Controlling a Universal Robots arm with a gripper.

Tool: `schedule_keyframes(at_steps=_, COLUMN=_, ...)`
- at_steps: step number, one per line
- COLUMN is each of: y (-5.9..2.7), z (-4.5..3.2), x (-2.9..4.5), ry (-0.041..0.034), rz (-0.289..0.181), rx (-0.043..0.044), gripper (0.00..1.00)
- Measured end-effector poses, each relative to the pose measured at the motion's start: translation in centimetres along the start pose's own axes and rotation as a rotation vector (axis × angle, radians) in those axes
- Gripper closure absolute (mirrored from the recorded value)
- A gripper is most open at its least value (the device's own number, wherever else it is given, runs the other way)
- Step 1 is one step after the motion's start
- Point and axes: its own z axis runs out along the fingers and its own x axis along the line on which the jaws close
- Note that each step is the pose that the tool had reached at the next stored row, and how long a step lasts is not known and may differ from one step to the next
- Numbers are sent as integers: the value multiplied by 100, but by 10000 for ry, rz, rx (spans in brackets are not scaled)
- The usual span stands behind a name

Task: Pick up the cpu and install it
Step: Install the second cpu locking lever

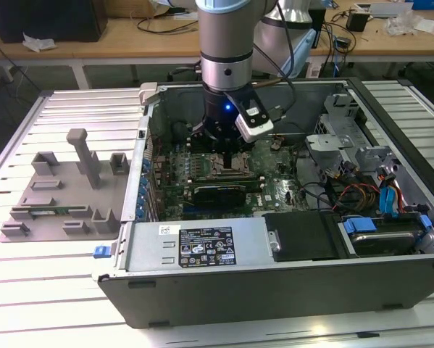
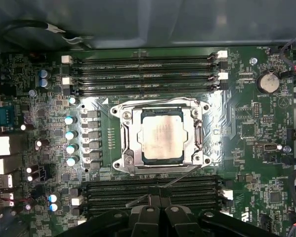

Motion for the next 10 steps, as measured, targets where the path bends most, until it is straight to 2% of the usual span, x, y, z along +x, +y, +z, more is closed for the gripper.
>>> schedule_keyframes(at_steps=4, y=0, z=17, x=25, ry=-1, rz=0, rx=-2, gripper=89)
schedule_keyframes(at_steps=10, y=-2, z=48, x=64, ry=-43, rz=0, rx=-2, gripper=89)
